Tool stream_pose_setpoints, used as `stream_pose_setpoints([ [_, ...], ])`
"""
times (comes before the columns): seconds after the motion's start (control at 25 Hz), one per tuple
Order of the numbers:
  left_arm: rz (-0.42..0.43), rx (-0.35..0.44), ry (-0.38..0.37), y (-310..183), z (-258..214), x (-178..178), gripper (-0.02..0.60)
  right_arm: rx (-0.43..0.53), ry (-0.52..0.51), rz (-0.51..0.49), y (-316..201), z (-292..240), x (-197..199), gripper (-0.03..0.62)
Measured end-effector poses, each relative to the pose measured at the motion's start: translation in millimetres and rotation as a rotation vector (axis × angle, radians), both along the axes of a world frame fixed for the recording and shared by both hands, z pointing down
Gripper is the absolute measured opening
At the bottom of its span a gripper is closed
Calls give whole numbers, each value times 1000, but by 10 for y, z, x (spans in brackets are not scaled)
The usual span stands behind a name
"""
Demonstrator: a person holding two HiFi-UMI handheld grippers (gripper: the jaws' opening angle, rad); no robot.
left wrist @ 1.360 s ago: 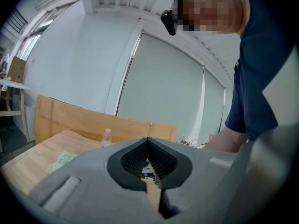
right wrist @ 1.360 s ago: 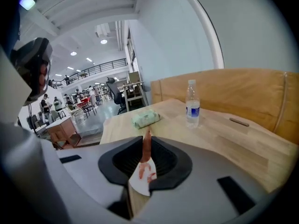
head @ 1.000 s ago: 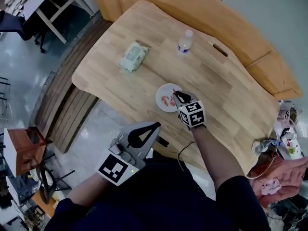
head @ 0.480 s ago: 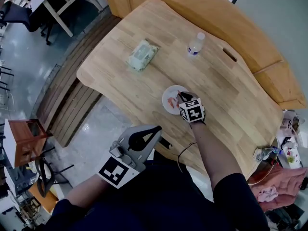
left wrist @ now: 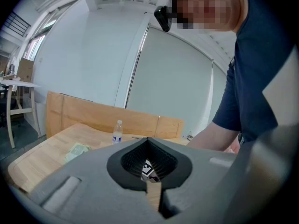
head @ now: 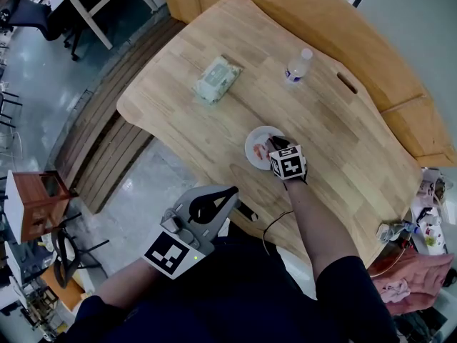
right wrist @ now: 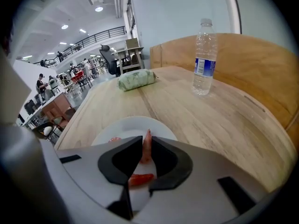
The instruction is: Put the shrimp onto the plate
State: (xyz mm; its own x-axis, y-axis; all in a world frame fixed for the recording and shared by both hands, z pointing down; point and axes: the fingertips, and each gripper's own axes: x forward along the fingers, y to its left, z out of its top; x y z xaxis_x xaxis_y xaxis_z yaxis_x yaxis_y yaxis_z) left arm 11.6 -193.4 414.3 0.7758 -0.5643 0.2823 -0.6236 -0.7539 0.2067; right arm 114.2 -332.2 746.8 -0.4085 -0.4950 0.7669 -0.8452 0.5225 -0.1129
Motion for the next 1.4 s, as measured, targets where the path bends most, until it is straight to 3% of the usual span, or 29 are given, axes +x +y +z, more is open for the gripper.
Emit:
stream_pose_setpoints([
  [0.32,-3,-8,-2,32,-1,-55,3,26,29,11,-36,-16,9,72],
  [0.56,8,-6,18,67,-31,-95,3,53,-8,56,-54,-174,48,92],
  [0.96,35,35,61,103,-230,-202,3,161,-142,109,384,-1057,-118,91],
  [1.4,150,86,102,263,-416,-122,5,272,-300,159,1100,-2177,-396,70],
])
